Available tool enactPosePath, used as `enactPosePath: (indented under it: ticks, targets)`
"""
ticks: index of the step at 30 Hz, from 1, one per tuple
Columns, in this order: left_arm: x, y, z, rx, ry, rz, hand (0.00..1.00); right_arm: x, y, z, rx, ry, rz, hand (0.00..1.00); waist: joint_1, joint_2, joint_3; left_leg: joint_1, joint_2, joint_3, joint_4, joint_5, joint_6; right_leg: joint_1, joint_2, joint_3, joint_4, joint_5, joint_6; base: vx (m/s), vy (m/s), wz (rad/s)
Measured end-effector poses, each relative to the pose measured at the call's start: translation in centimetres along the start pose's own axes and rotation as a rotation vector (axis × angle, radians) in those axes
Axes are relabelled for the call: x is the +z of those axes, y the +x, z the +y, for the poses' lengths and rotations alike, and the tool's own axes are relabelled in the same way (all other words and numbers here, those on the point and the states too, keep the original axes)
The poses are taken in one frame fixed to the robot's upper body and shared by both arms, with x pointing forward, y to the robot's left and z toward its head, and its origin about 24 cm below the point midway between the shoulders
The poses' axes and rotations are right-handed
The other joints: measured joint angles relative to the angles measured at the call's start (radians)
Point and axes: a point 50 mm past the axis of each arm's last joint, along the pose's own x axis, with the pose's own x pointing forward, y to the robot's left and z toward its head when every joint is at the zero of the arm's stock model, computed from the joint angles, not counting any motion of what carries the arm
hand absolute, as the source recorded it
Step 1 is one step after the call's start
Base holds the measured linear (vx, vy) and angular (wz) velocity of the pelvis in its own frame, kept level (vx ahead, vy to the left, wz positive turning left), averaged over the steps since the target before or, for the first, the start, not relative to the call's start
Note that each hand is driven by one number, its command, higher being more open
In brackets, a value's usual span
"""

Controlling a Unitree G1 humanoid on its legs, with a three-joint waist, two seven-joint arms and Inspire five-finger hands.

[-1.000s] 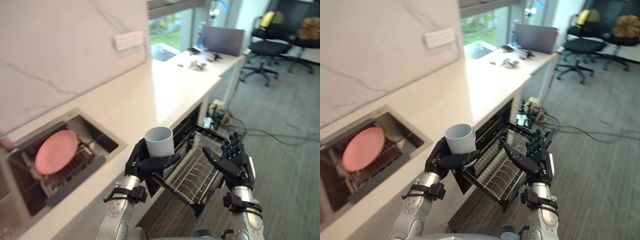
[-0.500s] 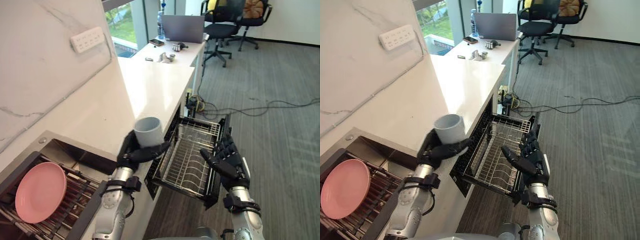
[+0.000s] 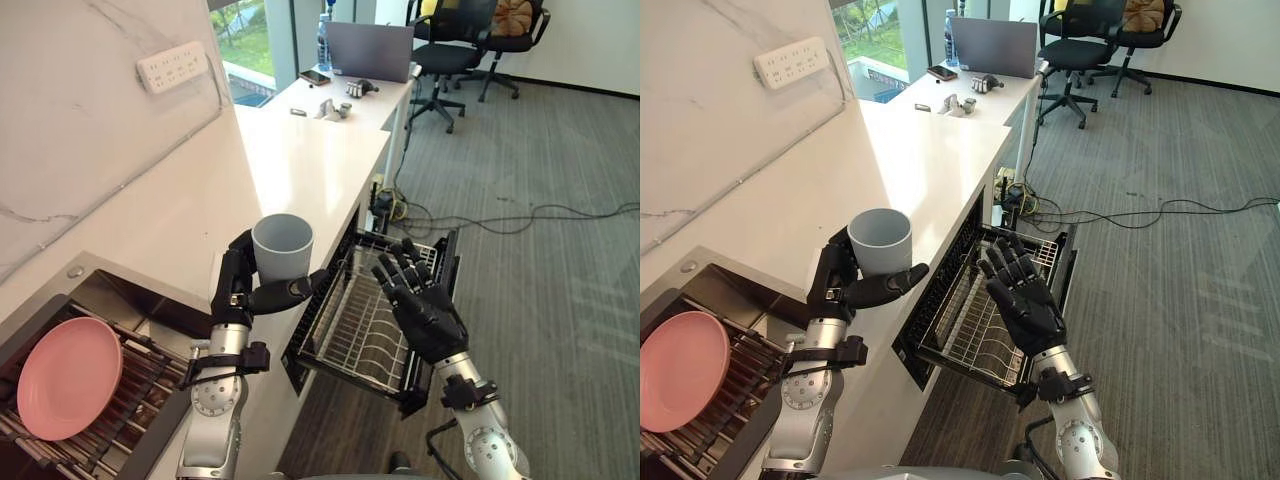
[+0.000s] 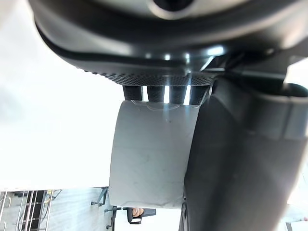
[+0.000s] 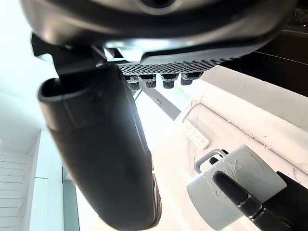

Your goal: Walk over to the sink, pick up the cup, carry it to the dishwasher, place the cup inside the dishwasher, then close the dishwasher door

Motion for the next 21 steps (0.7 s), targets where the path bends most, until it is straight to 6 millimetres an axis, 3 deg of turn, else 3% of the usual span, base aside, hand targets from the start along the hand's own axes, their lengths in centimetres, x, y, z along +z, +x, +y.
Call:
enactPosePath:
  ticks: [7,21]
  targets:
    - [0.5,0.4,-0.2,-0.017,0.160,-0.045,0.00,-0.2,1.9,0.4,-0.003,-0.020,0.098,1.00,0.003,-0.016,0.002,0.006,0.007,0.001,-0.001,-0.002,-0.006,0.020,0.010,-0.003,-0.031,0.011,0.001,0.00,-0.014,-0.01]
    - [0.4,0.4,-1.7,-0.116,0.198,-0.059,0.00,-1.4,4.6,2.6,0.051,-0.155,0.235,1.00,0.026,-0.018,-0.001,-0.003,0.001,-0.039,-0.001,0.006,-0.006,0.041,0.007,-0.039,-0.038,0.011,0.001,-0.04,-0.009,0.08]
